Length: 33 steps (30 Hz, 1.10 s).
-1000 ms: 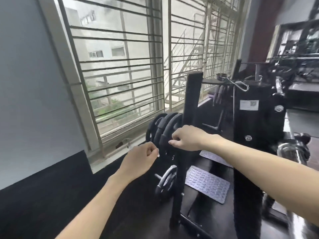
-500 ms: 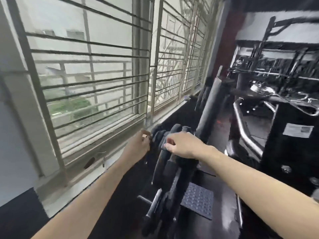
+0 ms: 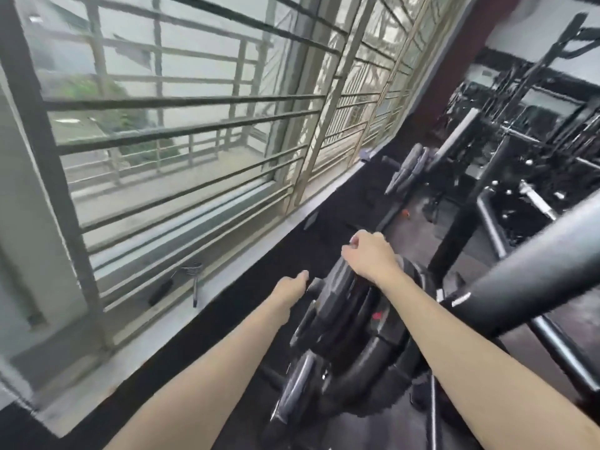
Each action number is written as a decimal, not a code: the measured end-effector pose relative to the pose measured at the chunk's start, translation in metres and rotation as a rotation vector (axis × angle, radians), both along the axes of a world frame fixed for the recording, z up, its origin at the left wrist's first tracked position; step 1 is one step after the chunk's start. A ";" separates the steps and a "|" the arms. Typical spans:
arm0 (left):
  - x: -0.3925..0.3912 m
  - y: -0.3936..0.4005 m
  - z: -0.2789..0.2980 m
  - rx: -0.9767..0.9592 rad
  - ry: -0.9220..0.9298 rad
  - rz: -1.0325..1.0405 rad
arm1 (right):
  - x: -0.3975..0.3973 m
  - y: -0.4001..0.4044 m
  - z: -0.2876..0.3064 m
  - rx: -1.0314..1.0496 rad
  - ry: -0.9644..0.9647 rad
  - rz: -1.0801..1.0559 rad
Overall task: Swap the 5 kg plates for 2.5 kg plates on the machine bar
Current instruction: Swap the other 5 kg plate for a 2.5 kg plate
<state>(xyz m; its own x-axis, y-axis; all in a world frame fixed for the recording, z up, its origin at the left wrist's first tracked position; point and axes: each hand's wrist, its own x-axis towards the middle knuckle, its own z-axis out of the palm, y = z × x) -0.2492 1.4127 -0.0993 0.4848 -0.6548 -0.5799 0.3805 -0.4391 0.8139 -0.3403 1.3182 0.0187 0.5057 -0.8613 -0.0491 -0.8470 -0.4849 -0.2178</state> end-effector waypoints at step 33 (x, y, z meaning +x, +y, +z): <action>0.043 -0.013 -0.030 0.255 0.320 -0.497 | 0.059 -0.049 -0.029 0.126 0.082 -0.369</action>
<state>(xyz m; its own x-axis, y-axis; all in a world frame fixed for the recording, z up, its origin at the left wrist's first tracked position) -0.2058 1.3997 -0.1297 -0.0642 -0.5794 -0.8125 0.2886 -0.7902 0.5407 -0.2812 1.2691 -0.0106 0.1534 -0.9691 -0.1931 -0.9764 -0.1187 -0.1802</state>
